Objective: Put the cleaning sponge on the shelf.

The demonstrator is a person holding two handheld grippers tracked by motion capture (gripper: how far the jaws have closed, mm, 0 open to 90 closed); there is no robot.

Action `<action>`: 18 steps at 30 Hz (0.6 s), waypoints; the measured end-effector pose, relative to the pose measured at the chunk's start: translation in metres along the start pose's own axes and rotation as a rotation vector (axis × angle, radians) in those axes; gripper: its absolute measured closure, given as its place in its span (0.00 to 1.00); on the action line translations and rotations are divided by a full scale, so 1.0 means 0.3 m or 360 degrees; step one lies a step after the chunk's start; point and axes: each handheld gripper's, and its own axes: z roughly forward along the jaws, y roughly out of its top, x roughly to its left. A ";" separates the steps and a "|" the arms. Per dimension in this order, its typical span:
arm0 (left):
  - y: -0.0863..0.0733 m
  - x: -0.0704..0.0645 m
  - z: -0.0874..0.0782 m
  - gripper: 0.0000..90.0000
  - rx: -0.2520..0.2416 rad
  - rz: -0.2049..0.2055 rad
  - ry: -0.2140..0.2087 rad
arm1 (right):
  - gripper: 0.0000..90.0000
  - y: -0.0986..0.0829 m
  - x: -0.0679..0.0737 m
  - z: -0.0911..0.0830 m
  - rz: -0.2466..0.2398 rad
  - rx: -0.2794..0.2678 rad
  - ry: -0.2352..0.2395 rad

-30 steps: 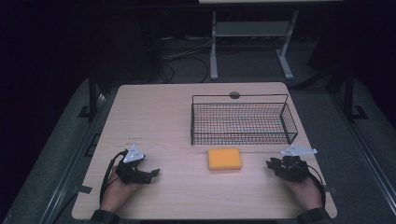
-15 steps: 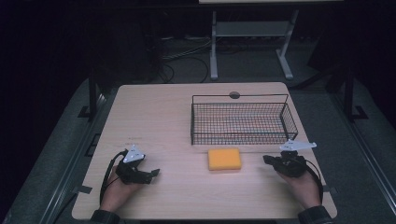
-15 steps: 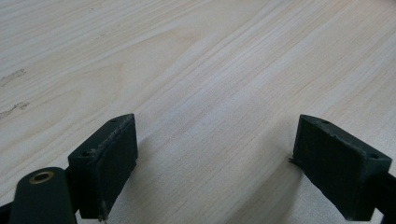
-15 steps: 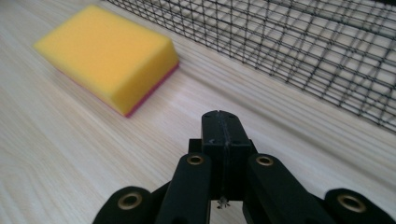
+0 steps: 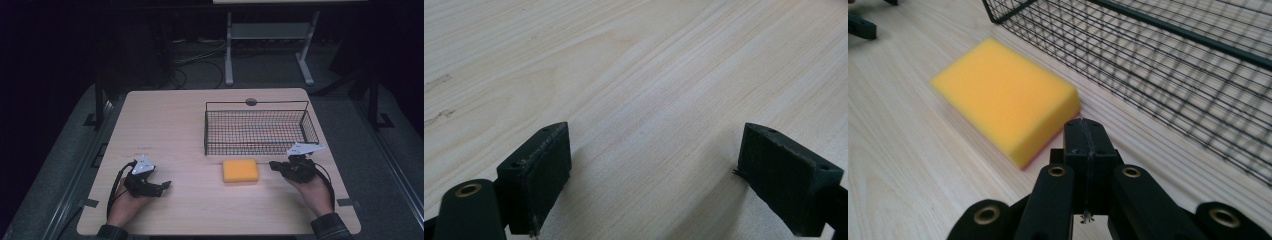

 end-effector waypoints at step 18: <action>0.000 0.000 -0.001 0.14 0.0004 0.0000 -0.0001 | 1.00 0.095 0.095 0.104 -0.0125 0.0023 0.0135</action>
